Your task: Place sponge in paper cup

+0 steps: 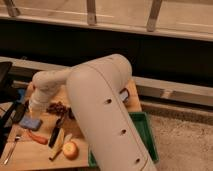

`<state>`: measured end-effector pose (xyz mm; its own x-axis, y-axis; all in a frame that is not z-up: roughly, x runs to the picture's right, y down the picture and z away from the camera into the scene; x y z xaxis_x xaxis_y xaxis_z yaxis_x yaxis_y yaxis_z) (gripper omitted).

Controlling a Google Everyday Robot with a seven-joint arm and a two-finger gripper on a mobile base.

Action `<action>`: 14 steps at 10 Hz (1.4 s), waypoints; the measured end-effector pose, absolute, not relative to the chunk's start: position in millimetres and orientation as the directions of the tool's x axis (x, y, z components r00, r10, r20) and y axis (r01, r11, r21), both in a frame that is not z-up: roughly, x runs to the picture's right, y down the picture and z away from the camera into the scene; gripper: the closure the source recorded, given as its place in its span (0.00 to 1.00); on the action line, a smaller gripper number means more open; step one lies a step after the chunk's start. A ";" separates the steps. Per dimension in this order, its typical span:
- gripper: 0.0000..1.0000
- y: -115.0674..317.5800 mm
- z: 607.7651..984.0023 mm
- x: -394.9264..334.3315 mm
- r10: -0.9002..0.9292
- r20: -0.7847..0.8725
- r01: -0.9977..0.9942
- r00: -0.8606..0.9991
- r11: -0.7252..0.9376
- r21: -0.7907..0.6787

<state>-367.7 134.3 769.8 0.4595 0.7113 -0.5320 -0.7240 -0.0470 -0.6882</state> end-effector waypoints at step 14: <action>0.33 164.3 796.5 -394.1 0.692 -0.514 -0.685 0.507 -0.038 -0.727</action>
<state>-394.1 164.3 796.5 0.5069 0.6920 -0.5140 -0.6854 -0.0380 -0.7272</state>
